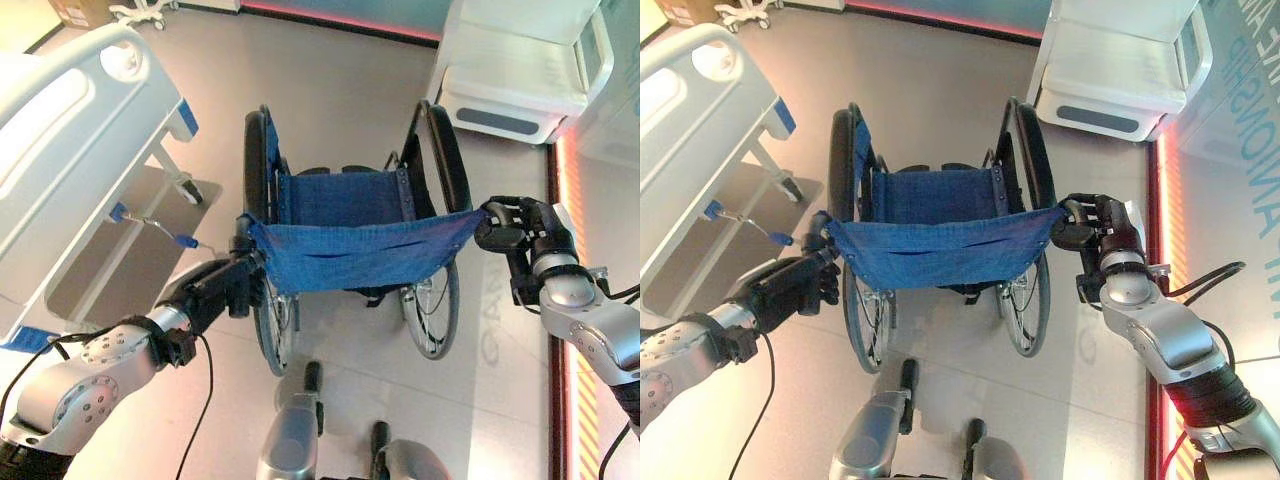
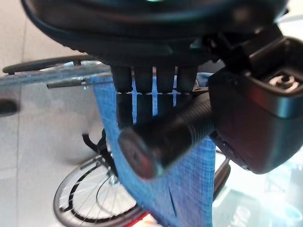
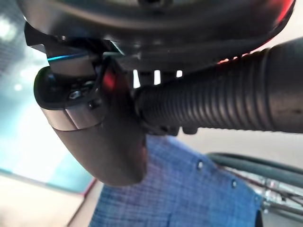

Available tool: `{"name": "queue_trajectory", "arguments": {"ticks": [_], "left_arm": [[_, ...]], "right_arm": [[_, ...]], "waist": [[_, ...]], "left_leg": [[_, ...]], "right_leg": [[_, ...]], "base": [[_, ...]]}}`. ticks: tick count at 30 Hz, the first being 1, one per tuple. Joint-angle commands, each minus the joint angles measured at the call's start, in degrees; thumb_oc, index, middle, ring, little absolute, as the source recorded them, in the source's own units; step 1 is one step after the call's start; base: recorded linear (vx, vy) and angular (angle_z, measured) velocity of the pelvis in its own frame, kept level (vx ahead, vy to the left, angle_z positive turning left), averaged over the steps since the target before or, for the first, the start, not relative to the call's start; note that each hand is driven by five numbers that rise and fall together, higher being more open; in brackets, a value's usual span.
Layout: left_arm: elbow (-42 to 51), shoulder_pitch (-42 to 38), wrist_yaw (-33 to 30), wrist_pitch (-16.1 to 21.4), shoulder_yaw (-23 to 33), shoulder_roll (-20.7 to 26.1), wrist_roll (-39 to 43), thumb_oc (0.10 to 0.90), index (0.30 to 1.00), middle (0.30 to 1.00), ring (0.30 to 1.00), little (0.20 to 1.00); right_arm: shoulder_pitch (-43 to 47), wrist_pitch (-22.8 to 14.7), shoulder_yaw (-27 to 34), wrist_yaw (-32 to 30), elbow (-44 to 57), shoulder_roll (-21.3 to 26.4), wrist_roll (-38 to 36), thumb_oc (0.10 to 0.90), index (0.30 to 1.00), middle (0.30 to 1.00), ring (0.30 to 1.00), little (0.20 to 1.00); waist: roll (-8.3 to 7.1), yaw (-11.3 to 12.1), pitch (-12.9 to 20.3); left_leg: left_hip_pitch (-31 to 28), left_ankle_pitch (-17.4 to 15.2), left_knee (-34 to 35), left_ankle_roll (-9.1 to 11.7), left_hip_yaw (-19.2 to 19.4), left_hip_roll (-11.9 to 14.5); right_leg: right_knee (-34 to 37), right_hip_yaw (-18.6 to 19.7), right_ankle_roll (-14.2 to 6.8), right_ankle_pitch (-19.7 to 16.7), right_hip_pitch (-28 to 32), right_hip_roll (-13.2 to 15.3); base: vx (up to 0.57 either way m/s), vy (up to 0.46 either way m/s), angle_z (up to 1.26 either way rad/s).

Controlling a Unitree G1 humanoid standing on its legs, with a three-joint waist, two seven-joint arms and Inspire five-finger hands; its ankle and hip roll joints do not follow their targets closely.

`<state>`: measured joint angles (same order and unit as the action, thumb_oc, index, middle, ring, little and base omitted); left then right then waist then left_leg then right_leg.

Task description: Push the wheelchair next to the bed

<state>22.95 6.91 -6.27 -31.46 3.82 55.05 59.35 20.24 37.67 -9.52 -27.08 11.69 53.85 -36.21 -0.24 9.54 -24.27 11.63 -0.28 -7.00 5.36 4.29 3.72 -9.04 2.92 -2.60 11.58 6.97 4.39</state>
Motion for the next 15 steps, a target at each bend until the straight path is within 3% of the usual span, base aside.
{"name": "queue_trajectory", "arguments": {"ticks": [1, 4, 6, 10, 12, 14, 15], "left_arm": [[-5.75, -1.53, -3.95, 11.78, 11.34, 1.29, -2.72, 0.4, 0.3, 0.3, 0.3, 0.3], [-6.94, -2.28, -3.58, 11.62, 10.55, 0.99, -2.85, 0.4, 0.3, 0.3, 0.3, 0.3], [-7.11, -2.73, -2.98, 10.69, 10.24, 0.89, -3.7, 0.4, 0.3, 0.3, 0.3, 0.3], [-7.14, -2.42, -0.48, 9.29, 11.88, 1.45, -4.38, 0.4, 0.3, 0.3, 0.3, 0.3], [-8.0, -3.15, 0.9, 9.08, 12.08, 1.86, -4.4, 0.4, 0.3, 0.3, 0.3, 0.3], [-8.42, -3.93, 1.68, 9.05, 11.63, 1.95, -4.63, 0.4, 0.3, 0.3, 0.3, 0.3], [-8.52, -4.38, 2.22, 9.36, 11.27, 1.93, -4.93, 0.4, 0.3, 0.3, 0.3, 0.3]], "right_arm": [[-3.46, -2.76, -2.27, 6.17, 2.53, 5.12, -0.78, 0.4, 0.3, 0.3, 0.3, 0.3], [-2.89, -1.79, -2.02, 6.77, 3.38, 5.51, -1.13, 0.4, 0.3, 0.3, 0.3, 0.3], [-2.72, -1.44, -1.87, 6.77, 3.26, 5.28, -0.88, 0.4, 0.3, 0.3, 0.3, 0.3], [-0.57, -1.28, -2.98, 4.71, 2.91, 4.44, -1.97, 0.4, 0.3, 0.3, 0.3, 0.3], [2.46, -1.64, -5.13, 3.54, 1.35, 3.37, -1.81, 0.4, 0.3, 0.3, 0.3, 0.3], [4.05, -2.2, -6.12, 3.26, 0.28, 2.76, -1.19, 0.4, 0.3, 0.3, 0.3, 0.3], [5.04, -2.49, -6.36, 3.04, -0.31, 2.53, -0.86, 0.4, 0.3, 0.3, 0.3, 0.3]], "waist": [[0.21, -1.55, 5.67], [-0.87, -0.84, 7.68], [-1.47, -0.36, 8.64], [-2.05, 0.97, 10.72], [-1.39, 1.34, 11.33], [-1.3, 1.42, 11.31], [-1.4, 1.48, 11.12]], "left_leg": [[2.12, 12.21, 1.5, -0.31, 0.87, -0.52], [1.58, 6.51, -0.43, -2.59, 1.85, -3.12], [1.63, 4.72, -2.01, -3.92, 1.91, -4.36], [-1.21, 2.48, -1.91, -7.1, 1.07, -7.56], [-3.49, 1.56, -0.96, -8.05, 0.78, -8.11], [-3.7, 1.15, -1.29, -8.24, 0.54, -8.69], [-3.21, 0.76, -2.34, -8.01, 0.01, -9.35]], "right_leg": [[2.7, -8.87, 0.74, -0.46, 8.32, -7.43], [-0.02, -9.35, -0.92, 1.86, 9.48, -5.75], [-3.57, -9.84, -1.58, 1.73, 9.2, -5.15], [-21.58, -11.98, -5.83, -6.81, 3.37, -3.22], [-28.15, -13.66, -6.73, -9.3, -1.93, -1.45], [-25.86, -14.19, -5.99, -8.59, -3.62, -1.34], [-20.93, -14.78, -4.75, -7.08, -3.84, -1.69]], "base": [[0.41, 0.198, -0.93], [0.5, 0.248, -0.78], [0.44, 0.211, -0.24], [0.37, 0.201, -0.18], [0.33, 0.187, 0.14], [0.3, 0.074, 0.09], [0.29, 0.004, 0.02]]}}
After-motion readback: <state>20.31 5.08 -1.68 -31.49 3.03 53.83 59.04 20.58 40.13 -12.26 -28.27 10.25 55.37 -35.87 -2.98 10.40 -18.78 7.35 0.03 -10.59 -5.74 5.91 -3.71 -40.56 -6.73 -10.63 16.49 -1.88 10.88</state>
